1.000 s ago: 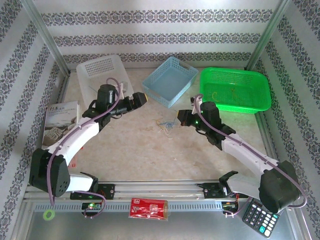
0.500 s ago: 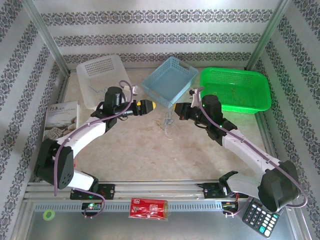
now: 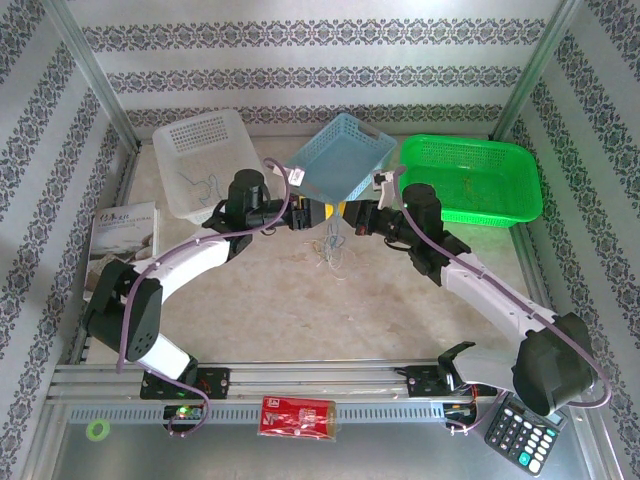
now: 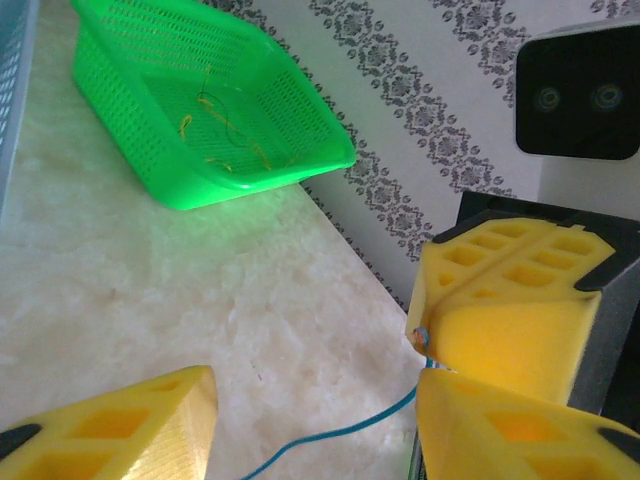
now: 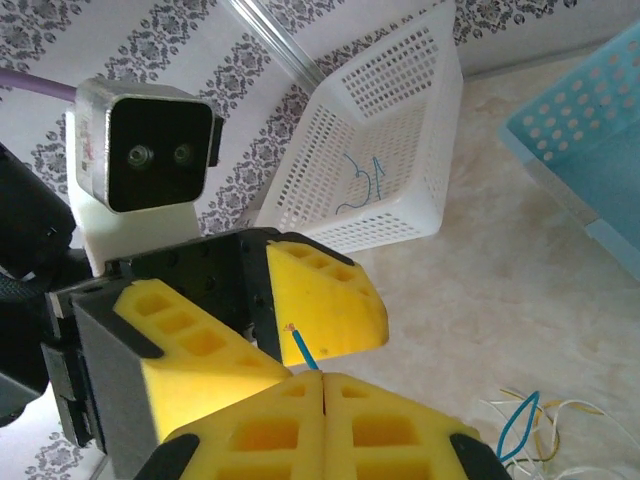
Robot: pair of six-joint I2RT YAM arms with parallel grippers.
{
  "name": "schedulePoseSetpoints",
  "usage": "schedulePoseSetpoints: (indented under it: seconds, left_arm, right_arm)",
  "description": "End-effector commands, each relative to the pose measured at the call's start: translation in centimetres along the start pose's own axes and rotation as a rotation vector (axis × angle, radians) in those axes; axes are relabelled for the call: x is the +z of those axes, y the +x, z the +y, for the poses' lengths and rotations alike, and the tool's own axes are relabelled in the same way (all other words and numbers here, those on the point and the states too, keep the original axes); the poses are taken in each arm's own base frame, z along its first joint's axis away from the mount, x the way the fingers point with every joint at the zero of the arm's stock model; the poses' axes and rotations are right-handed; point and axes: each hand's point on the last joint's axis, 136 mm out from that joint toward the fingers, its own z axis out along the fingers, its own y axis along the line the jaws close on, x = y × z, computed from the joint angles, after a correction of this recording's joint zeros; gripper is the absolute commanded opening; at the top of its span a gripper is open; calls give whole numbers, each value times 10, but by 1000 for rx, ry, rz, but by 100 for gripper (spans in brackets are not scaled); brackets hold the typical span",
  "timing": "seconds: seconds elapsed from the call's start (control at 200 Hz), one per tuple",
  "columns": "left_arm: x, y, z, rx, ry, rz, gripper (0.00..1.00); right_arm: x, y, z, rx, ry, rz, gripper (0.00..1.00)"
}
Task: Untangle the cables
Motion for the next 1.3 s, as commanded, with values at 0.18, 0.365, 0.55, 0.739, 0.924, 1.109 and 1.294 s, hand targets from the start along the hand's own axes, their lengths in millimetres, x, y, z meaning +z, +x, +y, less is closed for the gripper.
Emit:
schedulePoseSetpoints:
  seconds: [0.18, 0.365, 0.55, 0.739, 0.924, 1.109, 1.294]
  left_arm:
    - [12, -6, -17, 57, 84, -32, 48]
    - [16, 1, -14, 46, 90, -19, 42]
    - [17, 7, -12, 35, 95, -18, 41]
    - [19, 9, -14, 27, 116, -12, 42]
    - [19, 8, -16, 17, 137, -31, 45]
    - [19, 8, -17, 5, 157, -42, 46]
    - [17, 11, -19, -1, 167, -45, 48]
  right_arm:
    - [0, -17, 15, 12, -66, -46, 0]
    - [0, -17, 13, 21, -64, -51, 0]
    - [0, -15, 10, 30, -63, -48, 0]
    - [1, -12, 5, 37, -56, -44, 0]
    - [1, -11, 2, 44, -55, -39, 0]
    - [2, -10, 0, 48, -53, -36, 0]
    - [2, -9, -2, 53, -48, -33, 0]
